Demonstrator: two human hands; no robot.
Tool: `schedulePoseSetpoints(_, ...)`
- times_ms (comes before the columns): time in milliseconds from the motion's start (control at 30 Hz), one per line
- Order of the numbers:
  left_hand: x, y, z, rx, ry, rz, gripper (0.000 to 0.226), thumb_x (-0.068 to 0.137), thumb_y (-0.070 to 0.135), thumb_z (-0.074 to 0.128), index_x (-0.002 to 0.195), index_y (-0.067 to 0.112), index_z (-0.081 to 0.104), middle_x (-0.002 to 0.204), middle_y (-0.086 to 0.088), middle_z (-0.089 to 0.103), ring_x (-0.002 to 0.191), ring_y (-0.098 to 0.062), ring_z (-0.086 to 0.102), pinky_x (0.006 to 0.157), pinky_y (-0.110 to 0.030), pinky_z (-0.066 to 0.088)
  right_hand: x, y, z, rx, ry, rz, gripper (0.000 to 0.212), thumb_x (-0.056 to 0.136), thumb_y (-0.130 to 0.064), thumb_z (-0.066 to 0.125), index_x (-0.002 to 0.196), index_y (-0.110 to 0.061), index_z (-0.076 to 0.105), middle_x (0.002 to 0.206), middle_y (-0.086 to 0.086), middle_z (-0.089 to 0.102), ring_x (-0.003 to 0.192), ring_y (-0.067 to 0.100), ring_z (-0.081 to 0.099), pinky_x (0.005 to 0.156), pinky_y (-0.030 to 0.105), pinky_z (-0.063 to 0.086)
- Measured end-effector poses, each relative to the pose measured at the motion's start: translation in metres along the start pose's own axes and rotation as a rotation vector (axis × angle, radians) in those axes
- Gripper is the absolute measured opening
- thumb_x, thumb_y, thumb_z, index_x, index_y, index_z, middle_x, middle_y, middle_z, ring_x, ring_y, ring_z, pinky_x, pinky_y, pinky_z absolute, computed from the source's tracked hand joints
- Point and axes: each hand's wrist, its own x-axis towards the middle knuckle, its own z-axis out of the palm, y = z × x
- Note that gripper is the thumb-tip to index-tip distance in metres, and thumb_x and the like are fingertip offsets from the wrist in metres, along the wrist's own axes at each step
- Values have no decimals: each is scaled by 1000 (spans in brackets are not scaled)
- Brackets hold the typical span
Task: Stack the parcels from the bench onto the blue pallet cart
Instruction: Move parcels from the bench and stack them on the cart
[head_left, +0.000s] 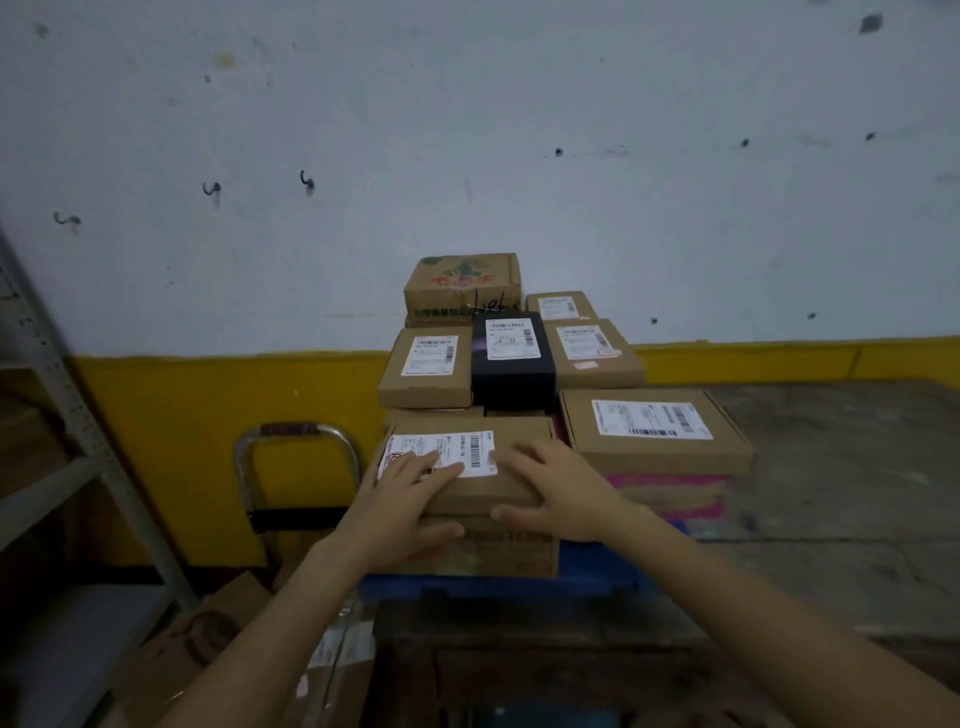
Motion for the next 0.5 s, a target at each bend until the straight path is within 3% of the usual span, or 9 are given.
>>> schedulePoseSetpoints(100, 4, 2, 5, 65, 33, -29, 67, 90, 60, 37, 147, 41, 8, 158, 8, 4, 145, -17, 2, 117, -45, -2, -1, -6, 3, -167, -14, -21, 74, 84, -60, 49, 145, -32, 21, 148, 3, 25, 133, 24, 24, 113, 38, 17)
schedulePoseSetpoints(500, 15, 4, 11, 29, 21, -54, 65, 91, 58, 35, 147, 41, 5, 158, 8, 1, 146, -18, -2, 116, -48, -1, 8, 6, 4, -208, 0, -61, 73, 85, -58, 49, 146, -30, 20, 148, 4, 24, 133, 24, 23, 112, 37, 15)
